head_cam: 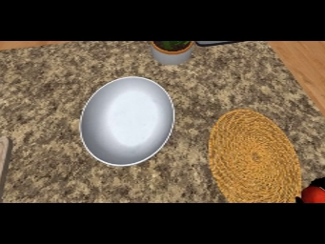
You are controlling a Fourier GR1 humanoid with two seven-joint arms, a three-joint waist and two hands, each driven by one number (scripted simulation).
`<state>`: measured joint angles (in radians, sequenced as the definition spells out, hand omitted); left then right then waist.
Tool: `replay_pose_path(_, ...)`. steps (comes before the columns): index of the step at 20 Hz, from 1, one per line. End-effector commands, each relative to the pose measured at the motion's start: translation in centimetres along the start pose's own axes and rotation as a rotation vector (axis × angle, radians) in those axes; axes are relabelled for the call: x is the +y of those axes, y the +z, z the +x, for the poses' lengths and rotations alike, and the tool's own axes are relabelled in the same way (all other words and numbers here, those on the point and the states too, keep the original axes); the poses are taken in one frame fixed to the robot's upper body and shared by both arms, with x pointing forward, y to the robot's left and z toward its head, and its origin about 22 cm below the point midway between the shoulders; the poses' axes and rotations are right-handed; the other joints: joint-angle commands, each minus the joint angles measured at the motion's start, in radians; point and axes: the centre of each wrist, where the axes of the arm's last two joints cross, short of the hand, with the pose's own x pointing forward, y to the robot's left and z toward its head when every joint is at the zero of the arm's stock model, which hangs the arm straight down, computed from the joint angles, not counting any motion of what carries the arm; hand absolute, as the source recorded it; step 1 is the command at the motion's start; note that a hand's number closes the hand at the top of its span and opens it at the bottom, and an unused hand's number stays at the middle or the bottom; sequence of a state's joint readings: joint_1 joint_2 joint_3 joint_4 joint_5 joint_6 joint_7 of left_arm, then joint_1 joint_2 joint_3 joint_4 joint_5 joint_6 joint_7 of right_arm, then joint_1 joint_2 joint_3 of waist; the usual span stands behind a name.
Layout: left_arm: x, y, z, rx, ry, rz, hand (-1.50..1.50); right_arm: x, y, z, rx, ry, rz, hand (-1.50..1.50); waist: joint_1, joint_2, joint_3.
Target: Pick the tomato from the placemat and place it in the bowl
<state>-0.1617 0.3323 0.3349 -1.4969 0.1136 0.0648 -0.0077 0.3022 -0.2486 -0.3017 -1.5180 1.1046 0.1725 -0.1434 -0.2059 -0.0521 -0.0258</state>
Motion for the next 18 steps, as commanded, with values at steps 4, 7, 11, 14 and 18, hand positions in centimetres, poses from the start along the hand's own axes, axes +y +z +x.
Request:
replay_pose_path(4,1.5,0.9,-0.3,0.002,-0.016,0.039,0.0,0.4,8.4,-1.6,0.435,-0.027,-0.228,1.5,-0.013,0.012,0.008)
replay_pose_path(7,0.7,1.0,-0.1,-0.005,0.004,0.012,0.0,-0.9,11.0,0.6,0.442,-0.062,-0.332,1.5,0.014,0.018,0.01)
replay_pose_path(11,0.1,0.4,0.7,-0.028,0.018,-0.02,0.0,-4.9,13.2,4.5,0.3,-0.114,-0.491,1.5,0.042,0.024,0.013)
replay_pose_path(14,0.5,1.1,0.4,-0.019,0.016,-0.057,0.0,-7.5,15.6,7.2,0.241,-0.128,-0.576,1.5,0.068,0.023,0.012)
replay_pose_path(18,-0.1,0.7,1.0,-0.031,0.023,-0.074,0.0,-10.0,18.0,10.5,0.152,-0.252,-0.646,1.5,0.104,0.032,0.014)
